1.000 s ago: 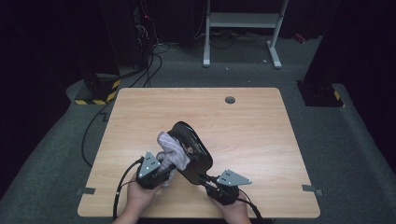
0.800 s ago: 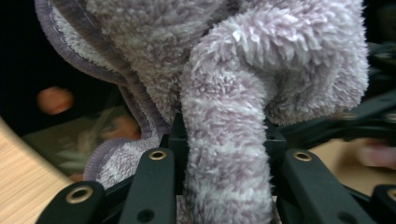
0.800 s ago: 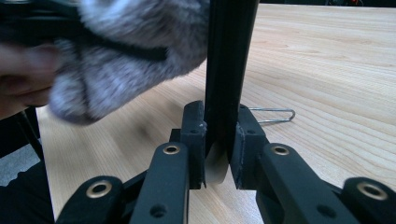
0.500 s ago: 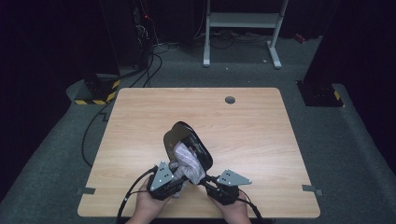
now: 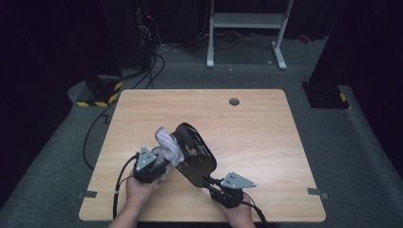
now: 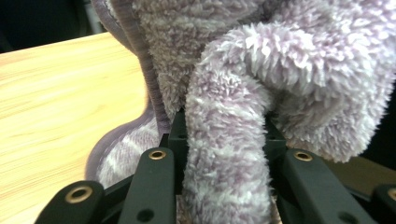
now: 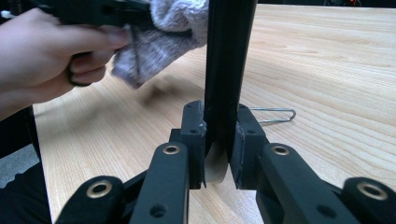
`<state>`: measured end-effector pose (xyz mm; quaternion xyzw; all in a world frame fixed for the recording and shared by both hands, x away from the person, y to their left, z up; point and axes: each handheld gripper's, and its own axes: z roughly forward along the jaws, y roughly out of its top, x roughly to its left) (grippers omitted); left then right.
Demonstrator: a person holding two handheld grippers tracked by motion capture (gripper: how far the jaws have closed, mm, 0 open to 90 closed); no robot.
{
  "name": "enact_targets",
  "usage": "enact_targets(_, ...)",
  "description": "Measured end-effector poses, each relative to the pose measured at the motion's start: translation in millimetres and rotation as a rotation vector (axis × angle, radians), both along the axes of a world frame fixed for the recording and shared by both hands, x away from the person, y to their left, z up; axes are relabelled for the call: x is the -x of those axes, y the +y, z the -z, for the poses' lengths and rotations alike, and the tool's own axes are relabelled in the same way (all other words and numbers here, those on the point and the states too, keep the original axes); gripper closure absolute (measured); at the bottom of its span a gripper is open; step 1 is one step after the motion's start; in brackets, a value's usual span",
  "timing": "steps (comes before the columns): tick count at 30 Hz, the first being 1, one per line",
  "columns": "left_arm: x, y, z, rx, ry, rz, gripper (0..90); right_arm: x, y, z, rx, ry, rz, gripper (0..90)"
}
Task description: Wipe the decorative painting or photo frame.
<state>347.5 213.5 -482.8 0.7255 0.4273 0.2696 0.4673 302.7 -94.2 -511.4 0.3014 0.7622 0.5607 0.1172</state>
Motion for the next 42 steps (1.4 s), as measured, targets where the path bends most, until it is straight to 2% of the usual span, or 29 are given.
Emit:
enact_targets(5, -12.7, 13.9, 4.2, 0.004, 0.016, -0.072, 66.7, 0.0, 0.1, 0.0, -0.002, 0.000, -0.002, 78.2)
enact_targets(9, -12.6, 14.5, 5.9, 0.012, 0.037, -0.067, 66.8, 0.2, 0.1, 0.1, 0.001, -0.002, -0.002, 78.2)
enact_targets(12, -2.2, 5.9, 3.7, 0.002, 0.032, -0.023, 67.0, 0.4, -0.1, 0.0, 0.001, -0.001, -0.001, 78.1)
enact_targets(16, 18.7, -14.8, -0.5, -0.002, 0.005, 0.075, 67.1, 0.5, 0.1, 0.0, 0.001, -0.002, -0.001, 78.2)
enact_targets(18, 31.4, -30.4, -4.6, -0.020, -0.018, 0.135, 67.1, 0.6, 0.3, 0.0, 0.001, -0.002, 0.000, 78.2)
enact_targets(21, 47.3, -52.4, -12.3, -0.069, -0.058, 0.208, 67.1, 0.7, 0.3, -0.1, 0.001, -0.001, 0.002, 78.3)
enact_targets(25, 60.1, -68.1, -22.4, -0.065, -0.081, 0.273, 67.0, 0.8, -0.2, -0.1, 0.003, 0.000, 0.004, 78.4)
enact_targets(28, 66.1, -76.4, -22.8, -0.066, -0.085, 0.304, 67.0, 0.7, -0.1, -0.1, 0.000, 0.001, 0.004, 78.5)
enact_targets(32, 65.3, -75.8, -16.2, -0.056, -0.081, 0.309, 67.0, 0.8, -0.2, -0.3, 0.002, 0.001, 0.003, 78.5)
enact_targets(34, 61.3, -71.5, -11.8, -0.049, -0.075, 0.294, 66.9, 0.8, -0.1, -0.3, 0.001, 0.001, 0.003, 78.5)
enact_targets(37, 50.6, -58.7, -4.8, -0.023, -0.049, 0.253, 66.8, 0.8, 0.0, -0.4, 0.000, 0.001, 0.004, 78.6)
enact_targets(42, 28.9, -30.3, 1.3, 0.010, -0.011, 0.150, 66.8, 0.6, 0.1, -0.5, 0.000, -0.001, 0.002, 78.5)
